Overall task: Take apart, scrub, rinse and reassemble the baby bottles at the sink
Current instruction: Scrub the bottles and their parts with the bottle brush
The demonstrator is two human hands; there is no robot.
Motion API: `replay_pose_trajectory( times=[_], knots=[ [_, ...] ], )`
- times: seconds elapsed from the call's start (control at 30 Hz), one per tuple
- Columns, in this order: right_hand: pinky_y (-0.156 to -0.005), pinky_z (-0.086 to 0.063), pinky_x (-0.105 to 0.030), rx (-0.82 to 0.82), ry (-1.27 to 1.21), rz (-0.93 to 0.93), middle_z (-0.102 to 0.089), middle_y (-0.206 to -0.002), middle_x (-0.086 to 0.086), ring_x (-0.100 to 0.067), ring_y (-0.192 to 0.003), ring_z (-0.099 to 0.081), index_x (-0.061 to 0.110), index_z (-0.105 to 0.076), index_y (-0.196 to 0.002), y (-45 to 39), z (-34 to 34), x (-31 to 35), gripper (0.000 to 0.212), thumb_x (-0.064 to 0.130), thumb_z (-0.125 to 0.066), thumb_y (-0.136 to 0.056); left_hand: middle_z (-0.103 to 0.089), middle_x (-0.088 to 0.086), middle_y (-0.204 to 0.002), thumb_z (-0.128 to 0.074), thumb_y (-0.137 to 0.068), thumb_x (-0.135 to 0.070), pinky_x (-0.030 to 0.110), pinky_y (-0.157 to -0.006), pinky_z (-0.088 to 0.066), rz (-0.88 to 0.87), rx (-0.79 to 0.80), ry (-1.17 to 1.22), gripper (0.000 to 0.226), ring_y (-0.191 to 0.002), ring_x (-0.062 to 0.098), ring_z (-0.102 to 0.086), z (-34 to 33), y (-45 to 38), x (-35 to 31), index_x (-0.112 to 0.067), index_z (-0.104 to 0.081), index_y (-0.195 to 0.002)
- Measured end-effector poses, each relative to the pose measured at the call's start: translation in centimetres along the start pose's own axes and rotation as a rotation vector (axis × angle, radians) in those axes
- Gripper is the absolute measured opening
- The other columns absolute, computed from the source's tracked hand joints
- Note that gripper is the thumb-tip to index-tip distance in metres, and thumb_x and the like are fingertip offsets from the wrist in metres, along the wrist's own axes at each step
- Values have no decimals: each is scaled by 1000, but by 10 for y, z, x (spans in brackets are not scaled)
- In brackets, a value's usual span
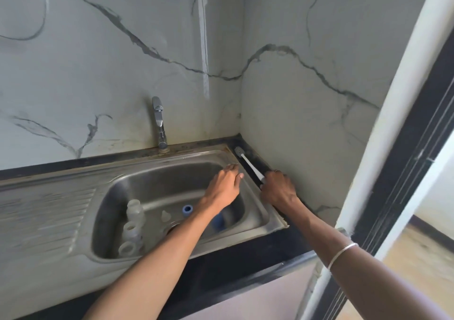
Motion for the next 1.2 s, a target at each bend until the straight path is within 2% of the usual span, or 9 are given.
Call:
replay_pose_trajectory(
  times=[0.2, 0.33, 0.43, 0.5, 0.6, 0.77, 0.93, 1.1, 1.2],
  knots=[
    [-75, -43, -35, -47, -119, -20, -58, -112, -16, -35, -102, -54, 9, -66, -102, -1, -4, 2, 21, 8, -54, -86, -50, 11, -148, -42, -105, -29, 50, -101, -49, 46, -32, 31, 45, -126, 37, -56, 20, 6, 29, -7, -48, -145],
    [-84, -50, -38, -86, -198, 4, -56, -114, -18, -39, -101, -57, 11, -67, -106, 2, -4, 9, 25, 10, -50, -88, -51, 13, -147, -44, -105, -25, 43, -108, -43, 122, -73, 7, 44, -133, 33, -50, 42, 19, 71, -6, -49, -144],
    [-92, -50, -42, -104, -223, 53, -56, -122, -18, -39, -109, -57, 15, -62, -125, 8, -2, 25, 35, 12, -53, -91, -55, 14, -143, -47, -104, -19, 39, -104, -42, 257, -109, -10, 41, -131, 34, -51, 61, 34, 111, -7, -51, -144],
    [-86, -49, -39, -92, -206, 98, -54, -125, -15, -37, -108, -59, 16, -60, -129, 12, -1, 41, 39, 11, -55, -91, -57, 14, -140, -49, -103, -16, 38, -103, -44, 355, -127, -14, 41, -129, 32, -53, 73, 48, 140, -10, -51, -144],
    [-72, -43, -34, -67, -192, 145, -52, -125, -11, -33, -95, -61, 16, -57, -129, 15, -4, 70, 37, 11, -57, -92, -61, 14, -135, -55, -98, -12, 37, -100, -49, 500, -128, -51, 45, -124, 30, -57, 87, 71, 186, -16, -54, -142],
    [-84, -48, -39, 1, -202, 233, -53, -125, -11, -35, -104, -61, 20, -54, -127, 15, -19, 112, 32, 17, -56, -96, -60, 20, -132, -62, -90, -6, 33, -101, -41, 642, -75, -71, 51, -127, 33, -53, 95, 93, 226, -8, -52, -140],
    [-73, -44, -32, 73, -167, 295, -66, -112, -9, -30, -99, -64, 21, -53, -123, 11, -41, 133, 30, 16, -59, -94, -63, 25, -121, -70, -85, -13, 40, -84, -54, 694, -25, -41, 55, -113, 39, -61, 91, 93, 250, -5, -47, -135],
    [-80, -50, -36, 84, -173, 314, -67, -111, -4, -25, -98, -64, 25, -56, -121, 1, -51, 149, 31, 20, -64, -91, -54, 22, -139, -82, -79, -20, 34, -100, -45, 730, 94, -7, 83, -129, 34, -51, 73, 91, 265, -5, -37, -148],
    [-88, -50, -38, 90, -175, 322, -67, -114, -4, -26, -104, -64, 26, -58, -125, -5, -55, 157, 36, 17, -64, -90, -50, 19, -146, -82, -80, -19, 31, -107, -39, 734, 122, -7, 86, -136, 31, -46, 65, 87, 276, -8, -36, -151]
  ],
)
Point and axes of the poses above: each hand's wrist, its own y-axis away from the middle knuckle, its own z-axis out of the back of the hand, x = y × z, the point moved 4 cm from there along -y, towards the middle knuckle
